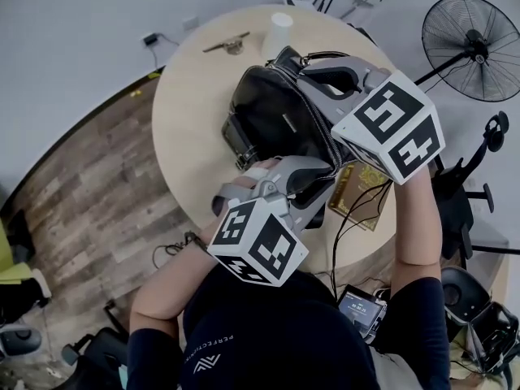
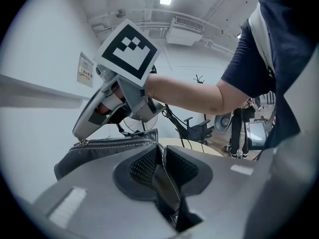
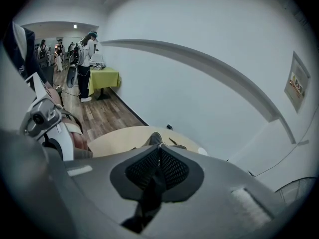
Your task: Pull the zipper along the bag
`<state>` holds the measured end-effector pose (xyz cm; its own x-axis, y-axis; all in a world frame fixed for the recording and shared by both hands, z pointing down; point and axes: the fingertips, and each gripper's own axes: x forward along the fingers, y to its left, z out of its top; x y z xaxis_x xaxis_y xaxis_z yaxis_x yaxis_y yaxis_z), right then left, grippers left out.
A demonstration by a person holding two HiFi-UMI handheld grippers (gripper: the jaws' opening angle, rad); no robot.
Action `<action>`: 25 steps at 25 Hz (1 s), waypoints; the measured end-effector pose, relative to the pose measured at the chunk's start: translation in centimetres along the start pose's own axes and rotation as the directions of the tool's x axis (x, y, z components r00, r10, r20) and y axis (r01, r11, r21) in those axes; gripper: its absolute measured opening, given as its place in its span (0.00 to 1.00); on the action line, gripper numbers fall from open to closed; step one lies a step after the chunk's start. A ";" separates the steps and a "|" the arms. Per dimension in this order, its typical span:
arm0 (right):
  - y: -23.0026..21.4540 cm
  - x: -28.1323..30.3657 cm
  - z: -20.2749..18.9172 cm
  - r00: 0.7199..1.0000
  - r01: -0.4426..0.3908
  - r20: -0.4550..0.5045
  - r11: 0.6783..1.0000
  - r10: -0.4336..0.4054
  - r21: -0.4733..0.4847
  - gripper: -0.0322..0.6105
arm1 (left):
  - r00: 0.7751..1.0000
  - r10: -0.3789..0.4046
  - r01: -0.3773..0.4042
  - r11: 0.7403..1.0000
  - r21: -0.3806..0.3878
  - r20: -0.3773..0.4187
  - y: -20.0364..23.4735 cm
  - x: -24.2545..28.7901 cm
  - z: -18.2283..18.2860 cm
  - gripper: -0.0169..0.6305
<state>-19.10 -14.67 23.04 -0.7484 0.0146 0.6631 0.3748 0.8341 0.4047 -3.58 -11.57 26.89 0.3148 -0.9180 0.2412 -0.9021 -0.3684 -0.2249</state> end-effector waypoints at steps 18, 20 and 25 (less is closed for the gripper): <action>-1.4 4.2 1.3 0.998 -0.022 -0.059 1.000 0.022 -0.010 0.08 | 0.994 -0.080 0.084 0.994 -0.064 0.069 -0.9 -0.2 0.1 0.15; -1.5 4.4 1.2 0.998 -0.025 -0.060 1.000 0.025 -0.003 0.08 | 0.993 -0.089 0.095 0.993 -0.073 0.080 -0.8 -0.3 0.1 0.15; -1.5 4.3 1.0 0.998 -0.022 -0.067 1.000 0.021 -0.008 0.08 | 0.989 -0.109 0.116 0.990 -0.075 0.099 -0.7 -0.3 0.3 0.17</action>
<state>-23.45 -15.26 24.70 -0.7017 -0.0049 0.7124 0.3951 0.8294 0.3949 -3.00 -11.07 26.70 0.4386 -0.8826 0.1693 -0.8789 -0.4605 -0.1239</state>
